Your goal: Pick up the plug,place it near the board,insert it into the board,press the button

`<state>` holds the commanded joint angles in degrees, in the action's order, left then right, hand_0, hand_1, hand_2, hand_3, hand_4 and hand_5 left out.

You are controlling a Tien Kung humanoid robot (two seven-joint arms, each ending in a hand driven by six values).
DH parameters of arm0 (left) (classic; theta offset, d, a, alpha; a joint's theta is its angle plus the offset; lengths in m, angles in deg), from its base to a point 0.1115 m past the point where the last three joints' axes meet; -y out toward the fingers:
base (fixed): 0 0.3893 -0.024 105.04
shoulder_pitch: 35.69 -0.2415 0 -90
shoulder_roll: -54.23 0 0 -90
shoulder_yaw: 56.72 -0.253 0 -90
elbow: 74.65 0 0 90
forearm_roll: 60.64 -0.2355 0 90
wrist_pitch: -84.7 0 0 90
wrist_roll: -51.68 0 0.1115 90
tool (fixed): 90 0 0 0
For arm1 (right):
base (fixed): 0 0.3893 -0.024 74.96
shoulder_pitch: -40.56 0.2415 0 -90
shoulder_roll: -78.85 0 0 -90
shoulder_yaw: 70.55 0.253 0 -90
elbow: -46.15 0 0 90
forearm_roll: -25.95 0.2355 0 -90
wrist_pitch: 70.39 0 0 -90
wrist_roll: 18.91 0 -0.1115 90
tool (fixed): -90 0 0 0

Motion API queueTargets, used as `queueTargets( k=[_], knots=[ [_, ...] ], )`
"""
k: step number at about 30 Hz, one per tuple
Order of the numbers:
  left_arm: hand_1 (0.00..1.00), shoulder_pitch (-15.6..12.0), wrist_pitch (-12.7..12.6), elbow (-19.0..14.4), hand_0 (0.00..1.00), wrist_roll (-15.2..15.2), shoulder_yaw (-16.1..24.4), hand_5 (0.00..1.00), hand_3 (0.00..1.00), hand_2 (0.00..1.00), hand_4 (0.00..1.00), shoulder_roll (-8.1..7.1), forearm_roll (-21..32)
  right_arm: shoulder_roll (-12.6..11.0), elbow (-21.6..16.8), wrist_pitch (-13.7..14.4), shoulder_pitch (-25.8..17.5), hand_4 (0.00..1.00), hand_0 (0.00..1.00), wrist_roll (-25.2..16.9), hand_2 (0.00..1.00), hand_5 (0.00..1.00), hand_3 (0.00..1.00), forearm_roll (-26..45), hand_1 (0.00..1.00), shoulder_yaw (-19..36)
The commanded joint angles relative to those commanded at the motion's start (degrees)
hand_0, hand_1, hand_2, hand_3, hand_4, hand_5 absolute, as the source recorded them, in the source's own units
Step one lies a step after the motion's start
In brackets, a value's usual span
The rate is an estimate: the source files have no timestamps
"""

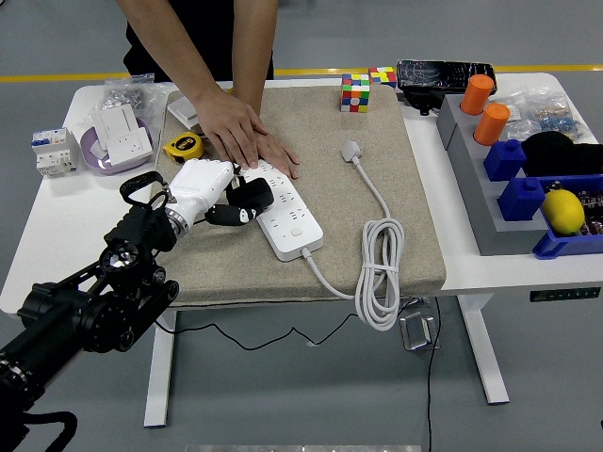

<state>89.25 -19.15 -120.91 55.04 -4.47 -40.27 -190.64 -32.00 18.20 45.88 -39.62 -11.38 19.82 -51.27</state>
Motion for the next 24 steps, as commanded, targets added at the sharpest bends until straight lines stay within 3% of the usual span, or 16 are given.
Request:
queueTargets(
  k=[10,20,24],
  knots=[
    [0.161,-1.22,0.32,-1.75,0.295,-0.23,4.22,0.338,0.213,0.213,0.462,-0.08,0.0,0.13,0.02,0.01,0.02,0.998,0.853,-0.02,0.762,0.968,0.782,0.06,0.793,0.28],
    [0.168,-3.1,-1.56,0.49,0.295,-0.7,12.45,0.338,0.218,0.216,0.463,0.98,0.0,0.29,-0.06,-0.02,0.11,0.998,0.853,0.0,0.762,0.968,0.781,-0.2,0.793,0.53],
    [0.171,-4.36,-1.61,0.42,0.301,-0.82,13.73,0.343,0.225,0.222,0.477,0.45,0.0,0.22,0.05,-0.02,-0.19,0.998,0.853,0.04,0.763,0.969,0.781,-0.02,0.793,0.33]
  ],
)
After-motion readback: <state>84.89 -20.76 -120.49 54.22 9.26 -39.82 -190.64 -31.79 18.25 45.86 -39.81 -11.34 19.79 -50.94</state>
